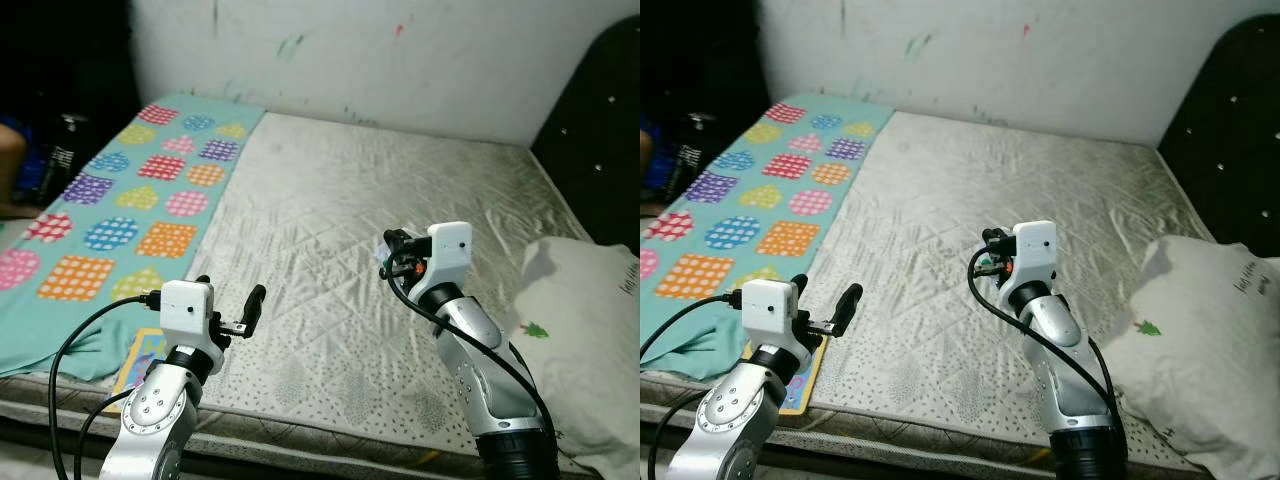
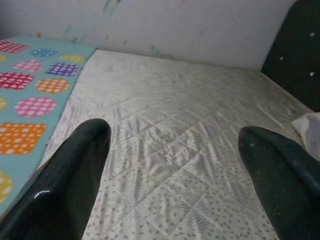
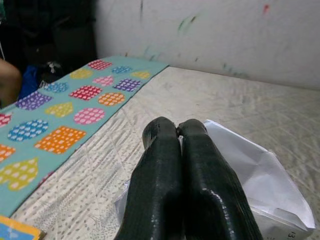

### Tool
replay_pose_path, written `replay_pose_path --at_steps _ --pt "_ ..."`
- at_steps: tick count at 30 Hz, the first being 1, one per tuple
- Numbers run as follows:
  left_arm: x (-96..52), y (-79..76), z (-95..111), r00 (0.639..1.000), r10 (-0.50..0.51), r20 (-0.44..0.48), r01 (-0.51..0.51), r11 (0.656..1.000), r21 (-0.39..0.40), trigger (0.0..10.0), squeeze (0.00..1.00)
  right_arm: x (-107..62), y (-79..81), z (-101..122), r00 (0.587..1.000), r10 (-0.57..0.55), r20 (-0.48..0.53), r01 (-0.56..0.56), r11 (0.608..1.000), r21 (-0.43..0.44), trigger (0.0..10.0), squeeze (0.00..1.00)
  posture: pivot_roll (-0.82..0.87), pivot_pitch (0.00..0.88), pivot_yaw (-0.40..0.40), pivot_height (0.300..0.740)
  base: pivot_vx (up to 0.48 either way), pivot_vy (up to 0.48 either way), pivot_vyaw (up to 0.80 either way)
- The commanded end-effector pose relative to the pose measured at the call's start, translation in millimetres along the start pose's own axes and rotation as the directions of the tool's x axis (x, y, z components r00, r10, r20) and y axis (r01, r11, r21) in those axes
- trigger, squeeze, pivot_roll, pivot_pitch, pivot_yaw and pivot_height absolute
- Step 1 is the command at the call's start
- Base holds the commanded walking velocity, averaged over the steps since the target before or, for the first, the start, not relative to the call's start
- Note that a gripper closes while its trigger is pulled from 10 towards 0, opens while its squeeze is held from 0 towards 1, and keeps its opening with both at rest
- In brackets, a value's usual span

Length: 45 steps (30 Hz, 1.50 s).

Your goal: Clean up the room

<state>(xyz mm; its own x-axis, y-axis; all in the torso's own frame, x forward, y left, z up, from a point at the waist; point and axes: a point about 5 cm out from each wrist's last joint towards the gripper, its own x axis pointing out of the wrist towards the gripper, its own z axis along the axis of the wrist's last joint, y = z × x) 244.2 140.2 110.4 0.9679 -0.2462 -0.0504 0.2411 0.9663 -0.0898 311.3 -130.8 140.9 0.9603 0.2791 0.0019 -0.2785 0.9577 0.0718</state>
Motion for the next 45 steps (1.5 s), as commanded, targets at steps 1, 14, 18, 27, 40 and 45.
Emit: replay_pose_path --at_steps 1,14,18,27,40,45 --pt "-0.2 3.0 -2 1.000 0.005 -0.015 -0.005 1.000 0.004 10.0 0.00 0.9 1.6 -1 1.000 0.004 -0.009 -0.004 1.000 -0.004 10.0 0.00 0.06 0.013 -0.050 0.740 0.000 0.311 0.00" --pt "-0.4 3.7 -2 1.000 0.007 -0.016 -0.007 1.000 -0.002 10.0 0.00 0.7 7.5 -12 0.998 0.020 -0.059 -0.028 0.990 -0.135 10.0 0.00 0.06 0.017 -0.051 0.740 0.000 0.316 0.00" --pt "-0.4 3.6 -2 1.000 0.007 -0.015 -0.007 1.000 -0.003 10.0 0.00 0.2 9.8 -14 0.997 0.046 -0.069 -0.052 0.994 -0.096 10.0 0.00 0.06 0.016 -0.052 0.740 0.000 0.334 0.00" --pt "-0.5 2.9 -2 1.000 0.006 -0.016 -0.006 1.000 -0.006 10.0 0.00 1.0 11.3 -19 0.990 0.064 -0.123 -0.086 0.980 -0.181 10.0 0.00 0.06 0.013 -0.057 0.740 0.000 0.339 0.00" --pt "-0.6 2.2 -2 1.000 0.002 -0.007 -0.002 1.000 -0.020 10.0 0.00 -0.7 14.5 -19 0.987 0.105 -0.121 -0.115 0.990 -0.080 10.0 0.00 0.06 0.011 -0.060 0.740 0.000 0.138 -0.11" --pt "-0.1 2.0 -1 1.000 -0.001 -0.005 0.001 1.000 -0.023 10.0 0.00 -1.1 12.6 -19 0.987 0.103 -0.124 -0.114 0.990 -0.085 10.0 0.00 0.06 0.015 -0.060 0.740 0.000 0.412 -0.70"
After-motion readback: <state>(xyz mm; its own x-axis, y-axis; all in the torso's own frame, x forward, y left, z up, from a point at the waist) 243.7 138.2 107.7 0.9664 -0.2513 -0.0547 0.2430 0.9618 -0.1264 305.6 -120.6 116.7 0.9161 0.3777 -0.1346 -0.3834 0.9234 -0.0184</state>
